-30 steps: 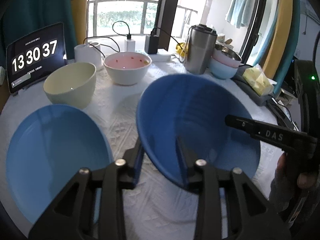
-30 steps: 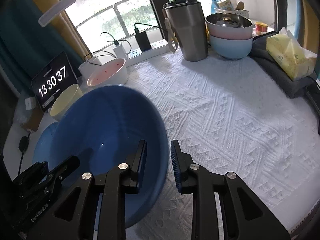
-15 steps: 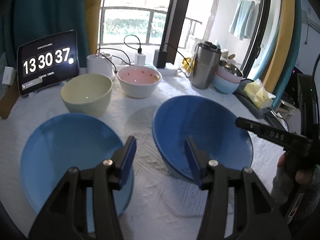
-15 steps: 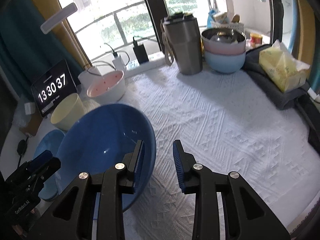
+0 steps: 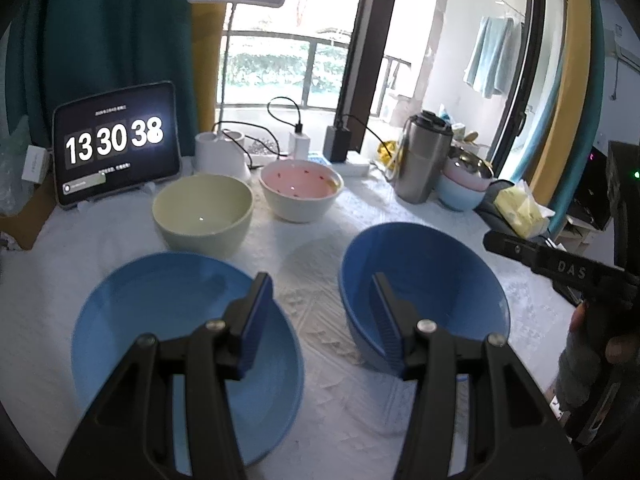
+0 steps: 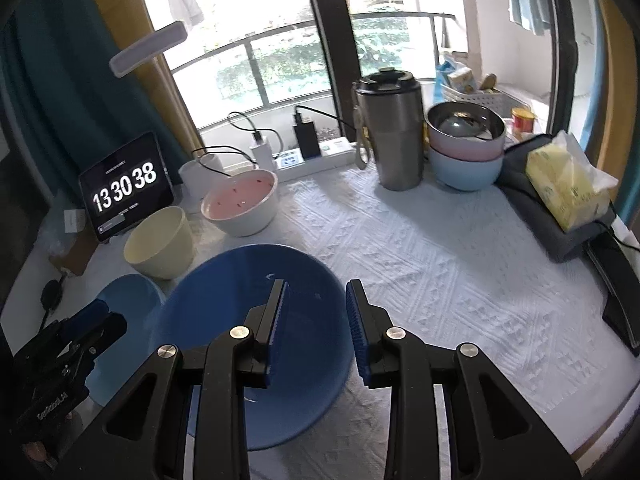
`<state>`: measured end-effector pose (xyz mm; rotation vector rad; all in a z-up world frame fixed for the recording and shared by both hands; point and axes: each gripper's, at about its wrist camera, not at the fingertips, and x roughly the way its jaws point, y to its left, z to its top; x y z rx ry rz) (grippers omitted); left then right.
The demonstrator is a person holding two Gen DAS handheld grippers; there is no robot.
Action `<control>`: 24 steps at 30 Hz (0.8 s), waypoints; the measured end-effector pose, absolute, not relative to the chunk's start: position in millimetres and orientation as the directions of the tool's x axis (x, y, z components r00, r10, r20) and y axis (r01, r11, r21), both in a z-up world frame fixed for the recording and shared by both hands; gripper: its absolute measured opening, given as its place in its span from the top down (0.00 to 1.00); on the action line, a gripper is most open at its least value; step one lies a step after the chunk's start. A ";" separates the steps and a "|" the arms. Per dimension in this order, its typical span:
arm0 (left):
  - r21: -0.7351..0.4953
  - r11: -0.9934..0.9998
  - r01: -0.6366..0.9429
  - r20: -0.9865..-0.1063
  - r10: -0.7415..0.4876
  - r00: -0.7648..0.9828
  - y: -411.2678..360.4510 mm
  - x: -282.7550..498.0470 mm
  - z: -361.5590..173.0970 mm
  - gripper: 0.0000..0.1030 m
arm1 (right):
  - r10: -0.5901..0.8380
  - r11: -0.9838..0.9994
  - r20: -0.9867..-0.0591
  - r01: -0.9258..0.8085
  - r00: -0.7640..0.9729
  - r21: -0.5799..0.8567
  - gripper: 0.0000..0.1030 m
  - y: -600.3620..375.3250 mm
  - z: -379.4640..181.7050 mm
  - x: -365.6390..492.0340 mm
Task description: Organize plates and bowls
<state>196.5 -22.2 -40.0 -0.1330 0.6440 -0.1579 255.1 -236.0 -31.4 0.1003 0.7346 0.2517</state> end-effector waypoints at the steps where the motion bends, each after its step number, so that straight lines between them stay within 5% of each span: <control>1: -0.172 0.980 0.102 -0.584 -0.184 0.791 -19.9 196.4 -39.3 0.50 | 0.265 0.964 -0.649 -0.197 0.713 0.177 0.70 -233.6 -31.0 254.7; 24: -0.181 0.983 -0.008 -0.563 -0.097 0.821 41.3 204.0 -33.8 0.50 | 0.348 0.931 -0.646 -0.330 0.679 0.155 0.69 -169.4 -16.4 267.2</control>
